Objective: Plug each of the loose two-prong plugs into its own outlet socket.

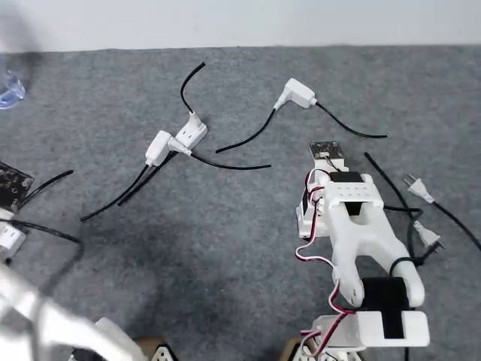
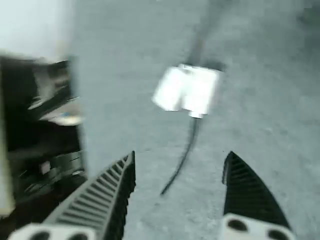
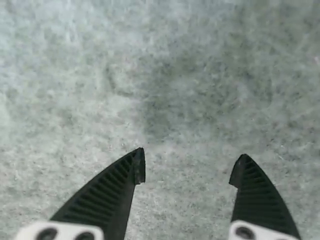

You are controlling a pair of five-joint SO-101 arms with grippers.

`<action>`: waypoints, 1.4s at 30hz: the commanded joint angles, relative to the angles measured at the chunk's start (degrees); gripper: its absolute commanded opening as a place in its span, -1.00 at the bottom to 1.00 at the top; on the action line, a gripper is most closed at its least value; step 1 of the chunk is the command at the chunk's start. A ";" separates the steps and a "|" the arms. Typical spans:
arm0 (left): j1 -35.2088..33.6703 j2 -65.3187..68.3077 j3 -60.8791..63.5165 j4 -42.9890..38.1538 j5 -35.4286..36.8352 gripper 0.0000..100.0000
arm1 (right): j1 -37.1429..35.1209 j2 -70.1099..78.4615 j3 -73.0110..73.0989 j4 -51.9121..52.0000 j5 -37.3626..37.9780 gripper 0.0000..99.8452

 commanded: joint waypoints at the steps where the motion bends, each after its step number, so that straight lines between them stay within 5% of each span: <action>1: 0.70 13.19 -2.77 -5.89 -4.84 -0.47 | -0.31 -2.42 -0.26 -0.75 -0.26 -0.45; 6: 0.35 28.04 -2.95 -23.47 -4.92 -0.47 | -0.31 -2.42 1.41 -4.26 -0.18 -0.45; 13: 1.76 42.02 -4.53 -30.24 -6.15 -0.47 | -0.31 -2.42 1.49 -4.70 -0.18 -0.45; 27: 2.20 55.30 -10.07 -31.12 -6.33 -0.50 | -0.31 -2.42 1.49 -4.70 -0.18 -0.45; 34: 3.08 55.82 -10.07 -30.95 -6.42 -0.97 | -0.31 -2.42 1.49 -4.70 -0.18 -0.45; 42: 3.25 56.09 -9.71 -30.33 -6.42 -0.97 | -0.31 -2.42 1.49 -4.70 -0.18 -0.45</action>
